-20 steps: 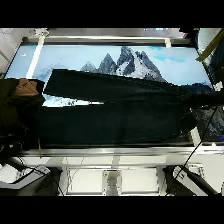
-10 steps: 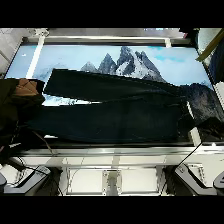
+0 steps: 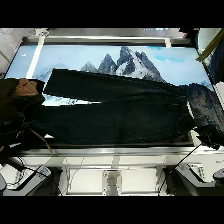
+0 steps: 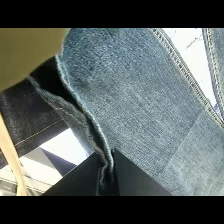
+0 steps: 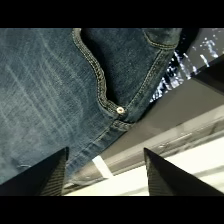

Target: Fold the clothes and pants, and hang the long-sleeved shirts on hangers.

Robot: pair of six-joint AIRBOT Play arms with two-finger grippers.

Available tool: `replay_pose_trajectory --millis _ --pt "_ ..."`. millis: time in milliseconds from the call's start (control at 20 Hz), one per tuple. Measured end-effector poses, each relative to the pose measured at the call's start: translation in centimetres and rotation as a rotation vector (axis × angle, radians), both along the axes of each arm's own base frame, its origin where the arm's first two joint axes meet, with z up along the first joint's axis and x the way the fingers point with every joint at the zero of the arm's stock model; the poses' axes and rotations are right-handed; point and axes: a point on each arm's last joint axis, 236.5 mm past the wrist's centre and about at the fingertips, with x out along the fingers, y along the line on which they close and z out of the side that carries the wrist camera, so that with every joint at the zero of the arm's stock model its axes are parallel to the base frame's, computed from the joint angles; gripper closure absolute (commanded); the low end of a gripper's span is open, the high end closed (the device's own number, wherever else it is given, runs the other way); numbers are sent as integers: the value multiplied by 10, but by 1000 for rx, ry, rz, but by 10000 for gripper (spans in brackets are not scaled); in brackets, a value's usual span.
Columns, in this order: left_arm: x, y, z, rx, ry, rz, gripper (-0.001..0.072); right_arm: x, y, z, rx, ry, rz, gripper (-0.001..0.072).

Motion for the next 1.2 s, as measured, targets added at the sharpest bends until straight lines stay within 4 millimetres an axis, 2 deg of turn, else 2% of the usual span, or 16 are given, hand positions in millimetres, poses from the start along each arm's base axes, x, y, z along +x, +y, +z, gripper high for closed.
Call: replay_pose_trajectory --millis 200,650,900,950,1000,1050,1200 --pt "1 -1 0 4 -2 -5 682 7 2 -19 29 15 4 154" --pt "4 3 0 21 -10 5 682 36 -13 -54 -35 35 -23 167" --pt "5 4 -1 25 -12 9 682 43 -15 -72 -21 58 -41 170" --pt "5 4 -1 25 -12 9 682 45 -15 -73 -15 55 -50 189" --pt "5 4 -1 26 -12 9 682 47 -16 -74 -11 51 -58 302" --pt "5 4 -1 26 -12 10 682 49 -17 -75 -10 45 -69 328" --pt "6 6 -1 30 -14 13 682 55 -23 -76 -24 28 -88 328"
